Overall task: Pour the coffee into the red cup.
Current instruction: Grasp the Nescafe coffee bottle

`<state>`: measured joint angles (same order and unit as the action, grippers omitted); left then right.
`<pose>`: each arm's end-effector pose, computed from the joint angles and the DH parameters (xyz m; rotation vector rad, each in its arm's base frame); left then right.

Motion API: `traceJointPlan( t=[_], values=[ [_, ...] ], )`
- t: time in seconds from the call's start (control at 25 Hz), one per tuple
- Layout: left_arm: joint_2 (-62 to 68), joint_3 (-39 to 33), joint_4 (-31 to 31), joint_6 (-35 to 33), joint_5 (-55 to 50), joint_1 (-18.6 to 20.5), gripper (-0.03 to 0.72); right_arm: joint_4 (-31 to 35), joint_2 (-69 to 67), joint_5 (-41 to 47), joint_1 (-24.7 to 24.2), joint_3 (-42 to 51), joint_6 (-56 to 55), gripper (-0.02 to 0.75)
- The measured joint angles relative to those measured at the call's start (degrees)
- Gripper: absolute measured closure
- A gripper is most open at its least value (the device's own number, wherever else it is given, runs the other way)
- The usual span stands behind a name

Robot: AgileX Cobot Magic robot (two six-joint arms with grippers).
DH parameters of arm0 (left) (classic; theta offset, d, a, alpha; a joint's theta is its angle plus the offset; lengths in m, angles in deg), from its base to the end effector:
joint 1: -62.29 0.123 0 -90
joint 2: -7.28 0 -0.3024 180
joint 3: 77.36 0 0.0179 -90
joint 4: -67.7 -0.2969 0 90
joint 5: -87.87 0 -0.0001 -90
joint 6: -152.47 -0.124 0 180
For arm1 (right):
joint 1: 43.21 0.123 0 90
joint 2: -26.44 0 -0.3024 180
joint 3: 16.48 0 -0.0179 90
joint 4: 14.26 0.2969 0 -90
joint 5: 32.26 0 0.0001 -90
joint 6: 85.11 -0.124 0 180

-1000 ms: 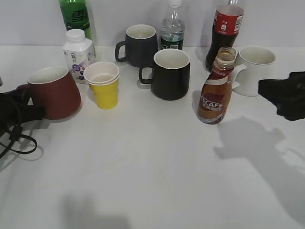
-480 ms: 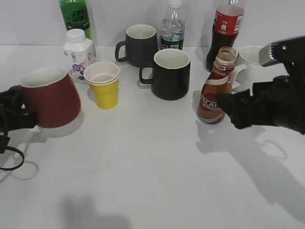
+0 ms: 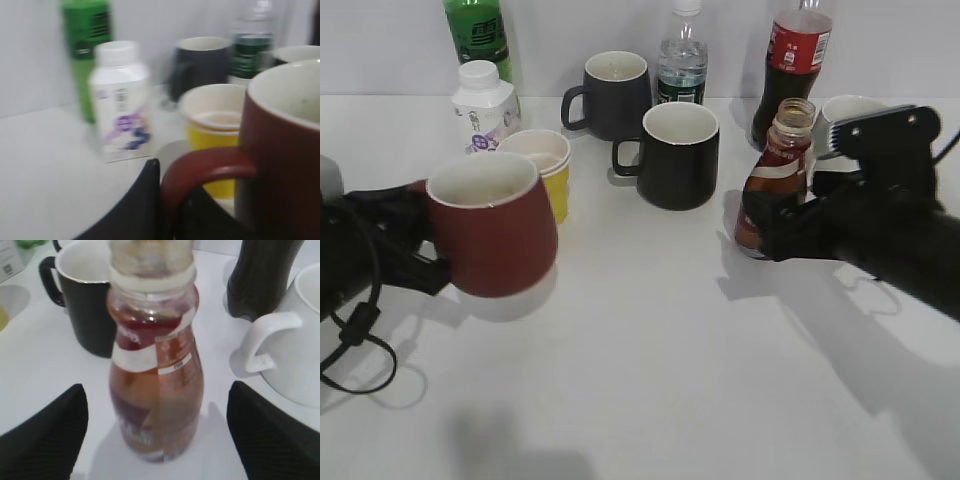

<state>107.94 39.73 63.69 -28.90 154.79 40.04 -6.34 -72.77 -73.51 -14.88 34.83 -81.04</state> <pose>0.2561 -0.1134 0.1259 0.4173 1.6447 -0.3068 0.2927 0.1450 0.1305 -0.3785 1.8819 0.2690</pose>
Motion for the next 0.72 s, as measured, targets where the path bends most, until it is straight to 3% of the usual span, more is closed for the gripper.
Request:
traceJointPlan(
  t=[0.24, 0.72],
  values=[
    [0.0, 0.0, -4.9, 0.0, 0.0, -0.5, 0.642, -3.8, -10.9, -14.2, 0.1, -0.8, -4.7, 0.118],
    [-0.1, 0.1, -11.1, 2.9, -0.1, -0.5, 0.642, -4.0, -19.7, -16.1, 0.1, -7.3, -5.0, 0.167]
  ],
)
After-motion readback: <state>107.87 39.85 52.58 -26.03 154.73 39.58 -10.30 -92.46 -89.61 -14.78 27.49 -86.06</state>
